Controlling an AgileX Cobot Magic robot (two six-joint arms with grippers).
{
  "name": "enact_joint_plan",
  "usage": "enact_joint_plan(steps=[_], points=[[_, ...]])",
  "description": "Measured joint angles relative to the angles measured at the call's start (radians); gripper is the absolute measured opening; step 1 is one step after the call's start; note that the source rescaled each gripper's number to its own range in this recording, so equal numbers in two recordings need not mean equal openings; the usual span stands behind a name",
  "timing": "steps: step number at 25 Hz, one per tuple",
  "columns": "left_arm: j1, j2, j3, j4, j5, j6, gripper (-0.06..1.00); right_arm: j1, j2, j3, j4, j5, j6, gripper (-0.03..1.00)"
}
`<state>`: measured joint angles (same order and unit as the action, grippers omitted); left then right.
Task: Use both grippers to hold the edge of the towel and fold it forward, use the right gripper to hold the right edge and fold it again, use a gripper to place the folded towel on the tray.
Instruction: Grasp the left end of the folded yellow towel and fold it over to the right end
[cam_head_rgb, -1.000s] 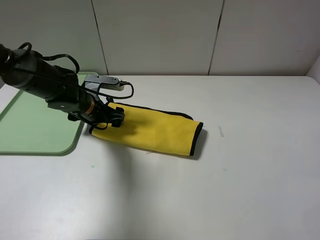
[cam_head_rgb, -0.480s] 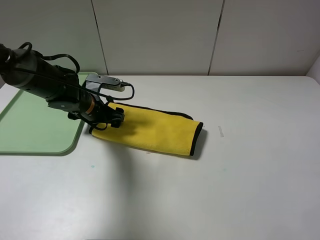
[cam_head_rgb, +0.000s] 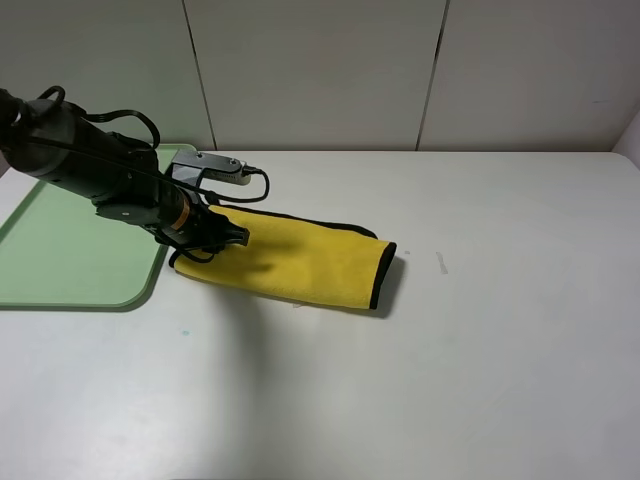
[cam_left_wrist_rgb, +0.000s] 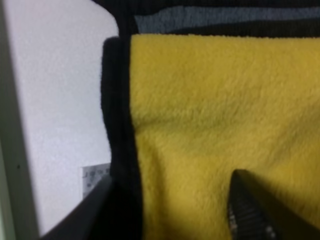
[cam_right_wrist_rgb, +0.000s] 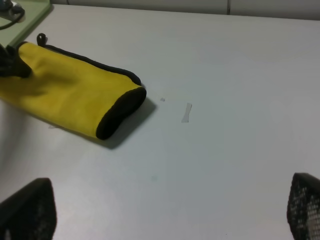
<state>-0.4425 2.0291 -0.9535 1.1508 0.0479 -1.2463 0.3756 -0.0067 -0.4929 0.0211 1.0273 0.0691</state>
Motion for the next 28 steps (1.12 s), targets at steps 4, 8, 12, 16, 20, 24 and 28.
enact_joint_plan(steps=[4,8,12,16,20,24,28], points=[[0.0,0.0,0.0,0.003,0.0,0.0,0.43,0.0,0.0,0.0,0.0,0.0,0.0,1.0],[0.0,0.0,0.0,0.003,0.0,0.0,0.43,0.0,0.0,0.0,0.0,0.0,0.0,1.0],[0.0,0.0,0.0,0.003,0.005,0.0,0.55,0.0,0.0,0.0,0.0,0.0,0.0,1.0],[0.0,0.0,0.0,0.003,0.011,0.0,0.64,0.0,0.0,0.0,0.0,0.0,0.0,1.0],[0.0,0.0,0.0,0.003,0.011,0.0,0.66,0.0,0.0,0.0,0.0,0.0,0.0,1.0],[0.003,0.004,0.0,0.003,0.003,0.0,0.66,0.0,0.0,0.0,0.0,0.0,0.0,1.0],[0.032,0.038,-0.004,0.003,-0.077,-0.002,0.66,0.0,0.0,0.0,0.0,0.0,0.0,1.0]])
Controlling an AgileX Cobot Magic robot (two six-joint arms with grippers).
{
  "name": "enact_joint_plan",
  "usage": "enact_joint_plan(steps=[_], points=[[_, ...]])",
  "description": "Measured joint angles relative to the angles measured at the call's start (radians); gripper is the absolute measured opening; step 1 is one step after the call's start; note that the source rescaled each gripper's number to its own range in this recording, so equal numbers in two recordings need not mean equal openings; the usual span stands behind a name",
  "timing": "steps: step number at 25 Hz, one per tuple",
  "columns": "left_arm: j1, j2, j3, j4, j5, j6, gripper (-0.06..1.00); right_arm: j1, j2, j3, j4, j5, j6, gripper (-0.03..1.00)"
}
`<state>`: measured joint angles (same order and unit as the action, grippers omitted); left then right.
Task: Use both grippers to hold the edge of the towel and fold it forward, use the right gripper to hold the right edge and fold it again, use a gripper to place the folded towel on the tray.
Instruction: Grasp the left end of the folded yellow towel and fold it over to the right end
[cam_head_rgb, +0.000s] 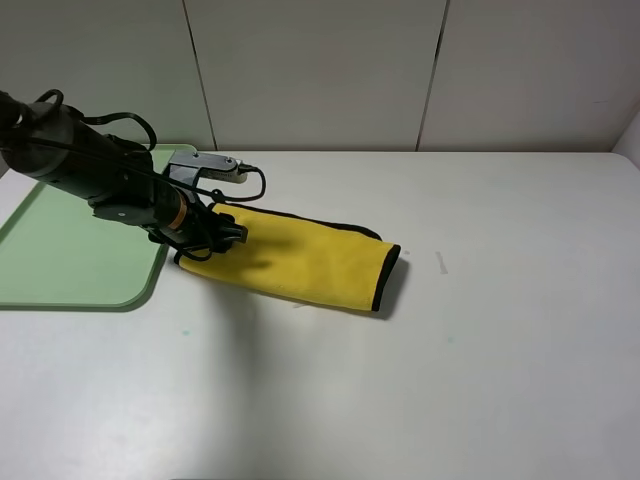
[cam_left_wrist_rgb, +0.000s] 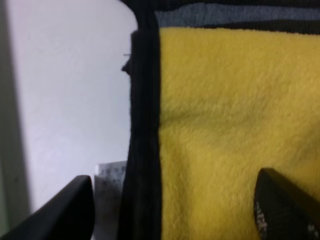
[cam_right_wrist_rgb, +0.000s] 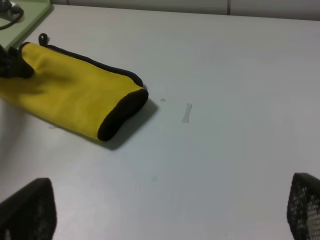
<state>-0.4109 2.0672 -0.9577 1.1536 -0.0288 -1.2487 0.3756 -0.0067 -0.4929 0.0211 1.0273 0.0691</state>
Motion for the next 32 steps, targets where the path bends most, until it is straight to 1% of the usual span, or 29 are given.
enact_joint_plan(steps=[3,9,10,12,16,21,22,29,32], points=[[0.012,0.018,-0.008,0.005,-0.041,0.004,0.66,0.0,0.0,0.0,0.0,0.0,0.0,1.0],[0.014,0.026,-0.009,0.012,-0.054,0.011,0.66,0.0,0.0,0.0,0.0,0.0,0.0,1.0],[0.014,0.027,-0.009,0.013,-0.057,0.013,0.65,0.0,0.0,0.0,0.0,0.0,0.0,1.0],[0.014,0.03,-0.014,0.017,-0.071,0.018,0.58,0.0,0.0,0.0,0.0,0.0,0.0,1.0],[0.014,0.032,-0.015,0.019,-0.101,0.019,0.38,0.0,0.0,0.0,0.0,0.0,0.0,1.0],[0.014,0.033,-0.015,0.01,-0.131,0.014,0.1,0.0,0.0,0.0,0.0,0.0,0.0,1.0],[0.014,0.034,-0.015,0.008,-0.133,0.013,0.08,0.0,0.0,0.0,0.0,0.0,0.0,1.0],[0.014,0.029,-0.015,0.007,-0.134,0.01,0.08,0.0,0.0,0.0,0.0,0.0,0.0,1.0],[0.014,0.012,-0.013,0.005,-0.118,0.006,0.08,0.0,0.0,0.0,0.0,0.0,0.0,1.0]])
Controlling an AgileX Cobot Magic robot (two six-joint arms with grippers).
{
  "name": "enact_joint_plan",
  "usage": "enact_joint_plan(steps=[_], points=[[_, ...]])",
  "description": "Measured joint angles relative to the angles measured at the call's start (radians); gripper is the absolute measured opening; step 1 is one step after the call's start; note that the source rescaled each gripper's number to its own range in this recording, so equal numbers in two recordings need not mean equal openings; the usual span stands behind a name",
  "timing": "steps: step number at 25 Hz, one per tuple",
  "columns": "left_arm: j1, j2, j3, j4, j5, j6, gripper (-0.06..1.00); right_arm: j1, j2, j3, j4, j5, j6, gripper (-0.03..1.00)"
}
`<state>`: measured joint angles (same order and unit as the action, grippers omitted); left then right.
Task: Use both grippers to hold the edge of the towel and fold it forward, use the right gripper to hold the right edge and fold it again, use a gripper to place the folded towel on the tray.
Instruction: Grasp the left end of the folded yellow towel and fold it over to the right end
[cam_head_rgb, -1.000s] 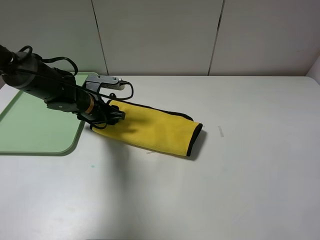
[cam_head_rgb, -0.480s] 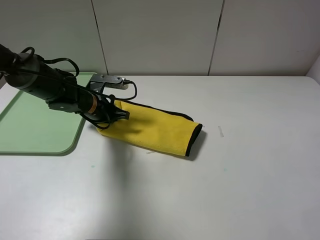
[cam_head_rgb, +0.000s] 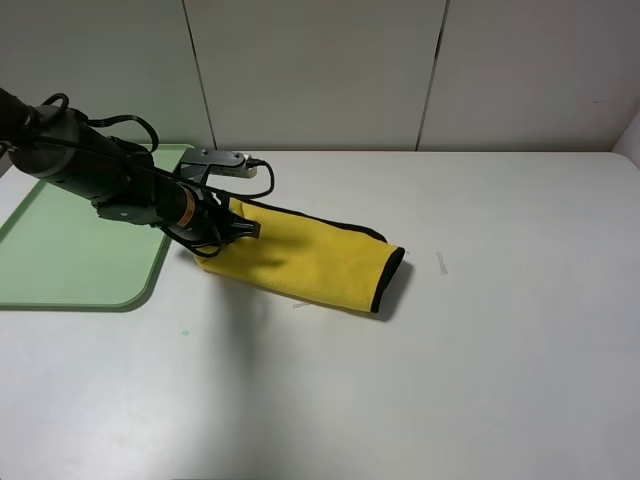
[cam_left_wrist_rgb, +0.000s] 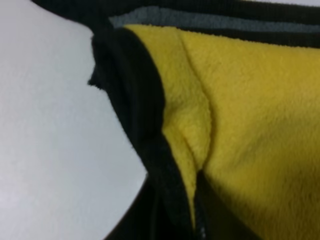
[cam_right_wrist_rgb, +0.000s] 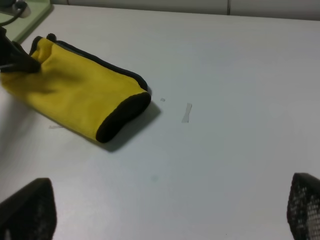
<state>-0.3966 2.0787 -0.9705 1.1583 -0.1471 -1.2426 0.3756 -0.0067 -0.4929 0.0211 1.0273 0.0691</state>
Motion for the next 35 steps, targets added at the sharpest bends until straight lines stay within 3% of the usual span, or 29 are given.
enact_joint_plan(steps=[8,19,35], points=[[-0.002,-0.123,0.02,-0.001,0.147,0.0,0.07,0.0,0.0,0.0,0.0,0.0,0.0,1.0],[-0.01,-0.301,0.02,-0.001,0.164,0.001,0.07,0.0,0.0,0.0,0.0,0.0,0.0,1.0],[-0.216,-0.306,0.02,-0.015,0.164,-0.001,0.07,0.0,0.0,0.0,0.0,0.0,0.0,1.0]])
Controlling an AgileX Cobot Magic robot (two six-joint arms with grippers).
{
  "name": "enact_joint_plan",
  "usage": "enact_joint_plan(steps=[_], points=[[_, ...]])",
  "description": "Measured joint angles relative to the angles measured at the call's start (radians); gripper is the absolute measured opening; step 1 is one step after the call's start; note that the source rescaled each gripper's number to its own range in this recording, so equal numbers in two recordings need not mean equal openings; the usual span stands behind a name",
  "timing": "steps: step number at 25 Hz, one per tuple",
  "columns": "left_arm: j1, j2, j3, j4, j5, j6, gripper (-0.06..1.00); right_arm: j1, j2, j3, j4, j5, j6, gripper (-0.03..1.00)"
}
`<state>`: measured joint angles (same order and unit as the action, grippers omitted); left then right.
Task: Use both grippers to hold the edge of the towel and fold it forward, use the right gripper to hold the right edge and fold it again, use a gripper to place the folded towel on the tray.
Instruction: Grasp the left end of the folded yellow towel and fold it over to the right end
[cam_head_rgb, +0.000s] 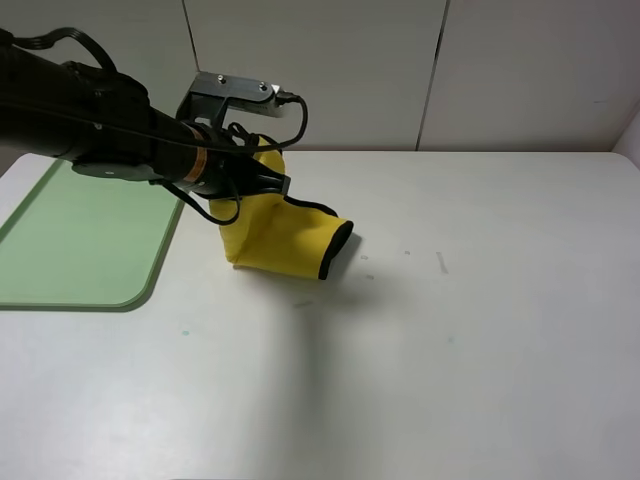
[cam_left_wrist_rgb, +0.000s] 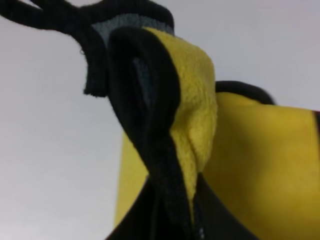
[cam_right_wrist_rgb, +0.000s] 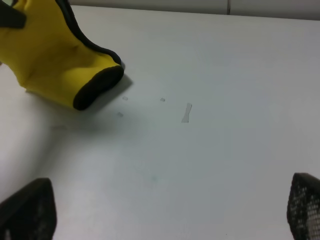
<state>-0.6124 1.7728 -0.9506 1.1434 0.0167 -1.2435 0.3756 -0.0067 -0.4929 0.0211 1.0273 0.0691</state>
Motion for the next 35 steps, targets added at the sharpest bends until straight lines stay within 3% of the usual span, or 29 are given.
enact_joint_plan(steps=[13,28,31,35], points=[[-0.127,0.174,-0.139,-0.024,0.0,-0.002,0.07,0.0,0.0,0.0,0.0,0.0,0.0,1.0],[-0.144,0.302,-0.177,-0.024,-0.09,-0.002,0.08,0.0,0.0,0.0,0.001,0.0,0.0,1.0],[-0.144,0.302,-0.177,-0.038,-0.09,-0.002,0.16,0.0,0.0,0.0,0.001,0.0,0.0,1.0],[-0.144,0.302,-0.177,-0.042,-0.093,0.002,0.45,0.0,0.0,0.0,0.001,0.0,0.0,1.0]])
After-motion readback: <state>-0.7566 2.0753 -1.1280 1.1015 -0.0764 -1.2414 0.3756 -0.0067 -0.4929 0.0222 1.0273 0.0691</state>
